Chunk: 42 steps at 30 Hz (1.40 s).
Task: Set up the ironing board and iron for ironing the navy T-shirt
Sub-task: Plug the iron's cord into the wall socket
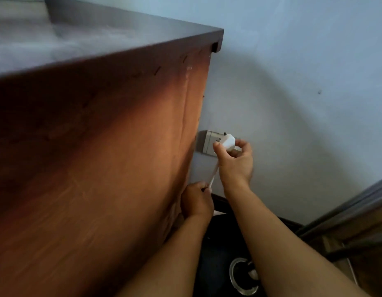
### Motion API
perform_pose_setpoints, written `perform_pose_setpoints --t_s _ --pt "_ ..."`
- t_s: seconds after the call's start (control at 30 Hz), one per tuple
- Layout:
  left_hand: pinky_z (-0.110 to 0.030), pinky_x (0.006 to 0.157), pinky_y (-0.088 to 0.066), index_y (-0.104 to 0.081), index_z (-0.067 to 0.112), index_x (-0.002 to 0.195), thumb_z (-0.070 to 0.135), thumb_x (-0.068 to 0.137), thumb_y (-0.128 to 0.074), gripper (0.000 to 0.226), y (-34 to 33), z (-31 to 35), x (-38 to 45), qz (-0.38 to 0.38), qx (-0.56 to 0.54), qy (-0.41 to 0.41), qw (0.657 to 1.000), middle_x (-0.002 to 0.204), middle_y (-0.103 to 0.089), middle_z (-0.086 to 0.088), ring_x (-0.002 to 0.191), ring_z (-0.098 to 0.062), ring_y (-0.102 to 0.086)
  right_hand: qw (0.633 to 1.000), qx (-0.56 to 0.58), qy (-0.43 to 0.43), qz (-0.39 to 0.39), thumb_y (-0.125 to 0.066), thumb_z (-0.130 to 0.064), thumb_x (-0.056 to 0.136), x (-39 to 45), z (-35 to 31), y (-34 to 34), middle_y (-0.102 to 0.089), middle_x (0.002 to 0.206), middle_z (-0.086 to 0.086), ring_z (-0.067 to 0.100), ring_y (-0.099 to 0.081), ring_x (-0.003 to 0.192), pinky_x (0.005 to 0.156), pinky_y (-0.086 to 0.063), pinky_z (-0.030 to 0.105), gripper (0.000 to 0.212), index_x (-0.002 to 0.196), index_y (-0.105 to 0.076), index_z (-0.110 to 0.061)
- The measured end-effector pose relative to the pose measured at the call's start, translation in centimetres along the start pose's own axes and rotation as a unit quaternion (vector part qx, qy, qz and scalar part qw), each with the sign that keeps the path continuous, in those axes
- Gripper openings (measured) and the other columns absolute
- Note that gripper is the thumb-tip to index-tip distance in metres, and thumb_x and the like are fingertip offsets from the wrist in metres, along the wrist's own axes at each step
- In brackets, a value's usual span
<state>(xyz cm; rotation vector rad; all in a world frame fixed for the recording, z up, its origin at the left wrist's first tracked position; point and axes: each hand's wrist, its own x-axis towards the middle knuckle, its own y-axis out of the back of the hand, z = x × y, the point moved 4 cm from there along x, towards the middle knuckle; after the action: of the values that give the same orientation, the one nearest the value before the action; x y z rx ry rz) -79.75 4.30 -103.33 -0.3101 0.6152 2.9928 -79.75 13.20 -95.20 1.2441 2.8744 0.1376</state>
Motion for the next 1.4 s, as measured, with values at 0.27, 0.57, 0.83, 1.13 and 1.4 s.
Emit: perform_pose_setpoints --t_s 0.27,0.57,0.83,1.13,1.4 --pt "-0.018 0.066 -0.038 -0.067 0.015 0.078 0.007 0.089 -0.053 0.020 -0.2 -1.2 0.8 0.017 0.006 0.022 1.000 0.082 -0.063 -0.001 0.079 -0.013 -0.056 0.995 -0.091 0.032 0.037 -0.069 -0.032 0.081 0.5 1.2 0.1 -0.055 0.086 -0.012 -0.005 -0.048 0.062 0.050 -0.035 0.004 0.028 0.103 -0.055 -0.022" --pt "-0.026 0.091 -0.045 -0.062 0.009 0.120 0.007 0.090 -0.053 0.031 0.2 -0.4 1.5 0.052 -0.113 0.074 0.989 0.120 -0.066 -0.010 0.110 -0.025 -0.062 0.992 -0.105 -0.042 0.051 -0.071 -0.024 0.079 2.3 4.9 -0.3 -0.057 0.085 -0.003 0.014 -0.054 0.075 0.067 -0.036 0.023 0.031 0.102 -0.055 -0.013" --pt "-0.030 0.097 -0.046 -0.061 0.013 0.119 0.010 0.094 -0.046 0.029 1.1 0.3 1.0 0.070 -0.160 0.060 0.983 0.120 -0.065 -0.008 0.112 -0.023 -0.060 0.989 -0.140 -0.044 0.031 -0.070 -0.024 0.081 3.5 6.5 -2.0 -0.047 0.066 -0.010 0.014 -0.050 0.067 0.048 -0.029 0.021 0.026 0.090 -0.047 -0.017" --pt "-0.030 0.096 -0.048 -0.062 0.016 0.116 0.009 0.094 -0.046 0.027 1.0 -1.2 0.7 0.043 -0.167 0.082 0.982 0.121 -0.065 -0.006 0.111 -0.020 -0.061 0.991 -0.110 -0.036 0.063 -0.072 -0.022 0.079 3.7 6.9 -2.4 -0.045 0.068 -0.011 0.011 -0.049 0.066 0.047 -0.028 0.013 0.027 0.095 -0.051 -0.014" --pt "-0.038 0.098 -0.050 -0.064 0.016 0.109 0.007 0.092 -0.047 0.026 1.2 -2.2 0.6 0.037 -0.192 0.093 0.976 0.113 -0.068 -0.007 0.107 -0.022 -0.064 0.993 -0.080 -0.043 0.079 -0.069 -0.021 0.082 3.6 8.0 -2.4 -0.056 0.091 -0.005 0.010 -0.053 0.081 0.054 -0.034 0.013 0.027 0.105 -0.057 -0.013"
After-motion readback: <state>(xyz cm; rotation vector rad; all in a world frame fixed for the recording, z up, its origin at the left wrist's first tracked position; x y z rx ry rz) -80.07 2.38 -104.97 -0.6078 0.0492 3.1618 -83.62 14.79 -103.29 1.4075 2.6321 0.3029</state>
